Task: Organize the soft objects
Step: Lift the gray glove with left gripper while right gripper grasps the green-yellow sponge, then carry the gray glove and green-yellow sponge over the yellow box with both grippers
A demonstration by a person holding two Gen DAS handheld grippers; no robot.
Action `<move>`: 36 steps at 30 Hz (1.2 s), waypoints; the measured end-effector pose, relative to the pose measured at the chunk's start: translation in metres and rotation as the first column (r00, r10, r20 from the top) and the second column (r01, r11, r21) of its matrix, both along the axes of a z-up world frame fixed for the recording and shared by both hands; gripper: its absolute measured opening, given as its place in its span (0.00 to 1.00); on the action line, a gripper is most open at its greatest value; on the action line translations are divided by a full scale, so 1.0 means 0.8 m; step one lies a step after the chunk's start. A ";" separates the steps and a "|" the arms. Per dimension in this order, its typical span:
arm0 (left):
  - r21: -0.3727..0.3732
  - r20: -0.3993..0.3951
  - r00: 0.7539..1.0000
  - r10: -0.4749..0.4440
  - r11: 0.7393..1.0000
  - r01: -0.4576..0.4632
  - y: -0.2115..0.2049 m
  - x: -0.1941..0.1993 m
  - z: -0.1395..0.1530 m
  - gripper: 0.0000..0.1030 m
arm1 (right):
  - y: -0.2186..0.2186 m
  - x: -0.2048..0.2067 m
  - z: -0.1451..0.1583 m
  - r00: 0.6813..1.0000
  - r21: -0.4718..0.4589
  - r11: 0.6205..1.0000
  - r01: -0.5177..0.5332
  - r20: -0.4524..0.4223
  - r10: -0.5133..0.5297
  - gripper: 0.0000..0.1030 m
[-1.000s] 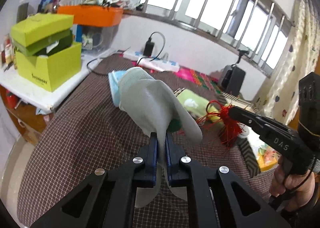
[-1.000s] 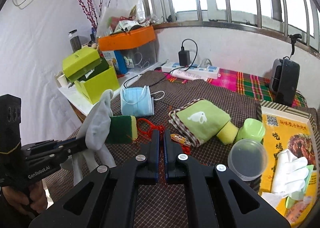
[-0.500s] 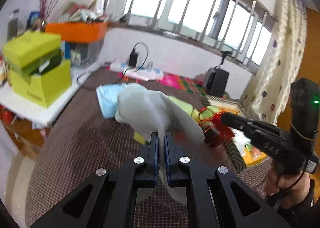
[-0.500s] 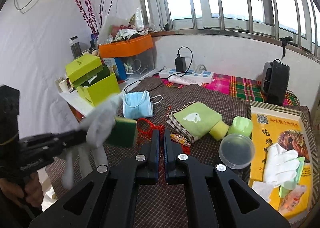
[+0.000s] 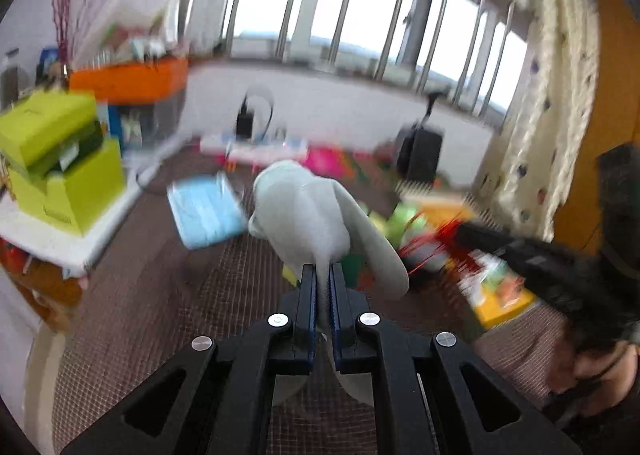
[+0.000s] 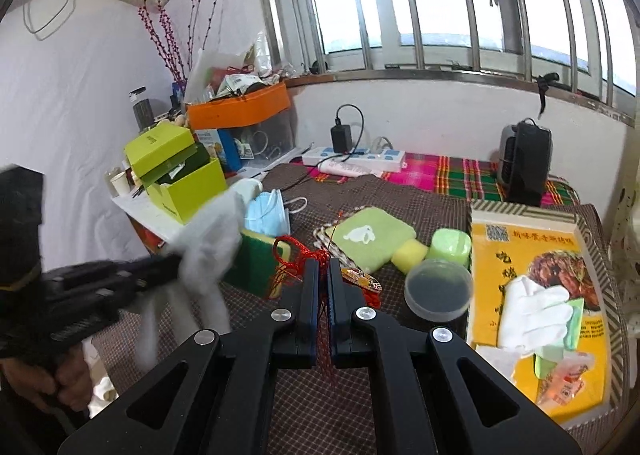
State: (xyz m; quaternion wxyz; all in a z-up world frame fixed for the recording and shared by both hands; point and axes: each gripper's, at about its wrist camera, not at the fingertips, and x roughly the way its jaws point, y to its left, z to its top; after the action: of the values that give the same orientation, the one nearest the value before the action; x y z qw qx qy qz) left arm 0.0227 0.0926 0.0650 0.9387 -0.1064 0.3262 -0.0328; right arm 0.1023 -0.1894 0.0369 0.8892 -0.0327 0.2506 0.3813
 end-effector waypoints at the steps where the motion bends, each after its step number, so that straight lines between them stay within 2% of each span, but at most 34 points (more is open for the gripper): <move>1: -0.042 -0.020 1.000 -0.010 0.999 0.010 0.001 -0.003 -0.001 0.05 | -0.001 -0.001 -0.002 1.000 0.001 1.000 -0.001 -0.007 0.001 0.03; 2: -0.052 0.016 0.999 -0.032 0.998 0.032 -0.002 -0.012 0.006 0.05 | -0.002 -0.003 -0.003 1.000 0.000 1.000 -0.004 -0.005 0.004 0.03; 4: 0.025 0.110 0.991 -0.070 0.997 0.068 -0.019 -0.031 0.024 0.05 | -0.002 -0.004 -0.005 1.000 -0.006 1.000 -0.006 -0.003 0.006 0.03; 7: 0.004 0.043 0.998 -0.048 0.999 0.048 -0.011 -0.016 0.012 0.05 | 0.001 -0.002 -0.009 1.000 0.000 1.000 -0.017 -0.022 0.017 0.03; 9: -0.025 0.080 0.994 -0.071 0.997 0.073 -0.010 -0.027 0.021 0.05 | 0.001 -0.006 -0.008 1.000 0.003 1.000 -0.026 -0.013 0.026 0.03; 11: -0.001 0.110 0.990 -0.089 0.996 0.090 -0.016 -0.031 0.027 0.05 | 0.003 -0.004 -0.010 0.999 -0.001 1.000 -0.028 -0.018 0.028 0.03; 14: -0.055 0.072 0.994 -0.080 0.995 0.084 -0.004 -0.022 0.014 0.05 | 0.016 -0.001 -0.021 0.997 -0.018 0.998 -0.060 -0.041 0.059 0.03; 19: -0.064 0.079 0.994 -0.077 0.995 0.083 -0.002 -0.026 0.010 0.05 | 0.056 0.014 -0.077 0.985 -0.201 0.974 -0.103 -0.154 0.073 0.06; 20: -0.071 0.079 0.994 -0.075 0.994 0.080 0.002 -0.027 0.010 0.05 | 0.058 0.017 -0.085 0.985 -0.225 0.970 -0.094 -0.162 0.058 0.10; 22: -0.086 0.082 0.993 -0.081 0.992 0.088 0.007 -0.030 0.011 0.05 | 0.049 0.020 -0.086 0.986 -0.163 0.984 -0.074 -0.163 0.048 0.29; 23: -0.089 0.083 0.993 -0.086 0.992 0.094 0.008 -0.031 0.012 0.05 | 0.043 0.022 -0.081 0.986 -0.122 0.990 -0.070 -0.159 0.050 0.50; 24: -0.093 0.086 0.992 -0.095 0.990 0.103 0.008 -0.034 0.013 0.05 | 0.036 0.024 -0.073 0.987 -0.073 0.995 -0.068 -0.152 0.057 0.57; 28: -0.112 0.122 0.981 -0.149 0.980 0.163 0.007 -0.044 0.029 0.05 | 0.021 0.033 -0.051 0.970 0.119 0.980 -0.160 -0.165 0.178 0.57; 32: -0.131 0.145 0.969 -0.198 0.967 0.217 0.006 -0.050 0.040 0.05 | 0.021 0.039 -0.044 0.926 0.239 0.932 -0.274 -0.198 0.323 0.57; 34: -0.136 0.150 0.965 -0.217 0.962 0.237 0.005 -0.052 0.041 0.05 | 0.018 0.040 -0.040 0.910 0.293 0.906 -0.306 -0.190 0.369 0.57; 36: -0.140 0.150 0.961 -0.230 0.958 0.251 0.004 -0.054 0.041 0.05 | 0.017 0.038 -0.038 0.903 0.311 0.896 -0.318 -0.188 0.386 0.57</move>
State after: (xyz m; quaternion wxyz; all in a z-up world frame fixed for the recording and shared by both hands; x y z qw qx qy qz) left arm -0.0203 0.0957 0.0981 0.9358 -0.1375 0.2702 -0.1798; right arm 0.1324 -0.1759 0.0067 0.7628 0.0924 0.2933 0.5688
